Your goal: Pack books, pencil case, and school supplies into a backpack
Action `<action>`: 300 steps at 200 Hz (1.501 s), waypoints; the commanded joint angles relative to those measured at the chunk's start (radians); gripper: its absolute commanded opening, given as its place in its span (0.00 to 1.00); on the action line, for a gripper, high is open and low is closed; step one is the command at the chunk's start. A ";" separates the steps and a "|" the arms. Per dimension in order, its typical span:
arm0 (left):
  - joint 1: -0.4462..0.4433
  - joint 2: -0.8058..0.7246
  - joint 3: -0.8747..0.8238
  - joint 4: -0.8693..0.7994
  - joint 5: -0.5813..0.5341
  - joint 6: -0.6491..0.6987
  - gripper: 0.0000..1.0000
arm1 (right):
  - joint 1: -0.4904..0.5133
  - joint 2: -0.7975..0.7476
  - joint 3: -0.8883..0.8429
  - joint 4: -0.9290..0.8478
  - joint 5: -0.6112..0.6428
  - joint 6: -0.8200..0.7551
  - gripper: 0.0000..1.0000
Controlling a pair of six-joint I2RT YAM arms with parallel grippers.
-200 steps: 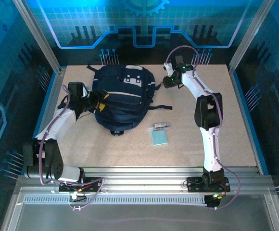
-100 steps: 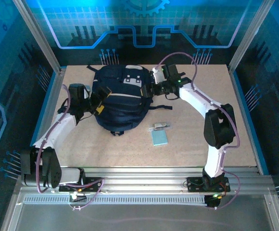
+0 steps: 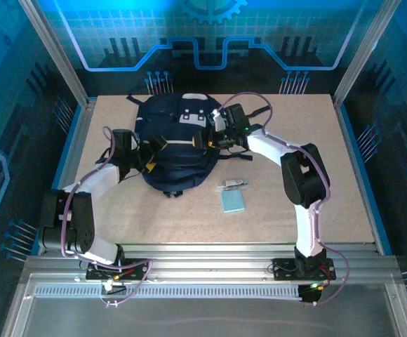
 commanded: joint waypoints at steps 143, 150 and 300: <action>-0.047 -0.113 0.098 -0.269 -0.138 0.242 0.94 | 0.095 -0.296 -0.155 -0.291 0.235 -0.027 0.76; -0.051 -0.140 0.112 -0.307 -0.162 0.277 0.93 | 0.087 -0.281 -0.136 -0.298 0.264 -0.018 0.73; -0.565 0.059 0.296 -0.393 -0.591 0.380 0.83 | 0.014 0.036 0.094 -0.099 0.108 0.223 0.00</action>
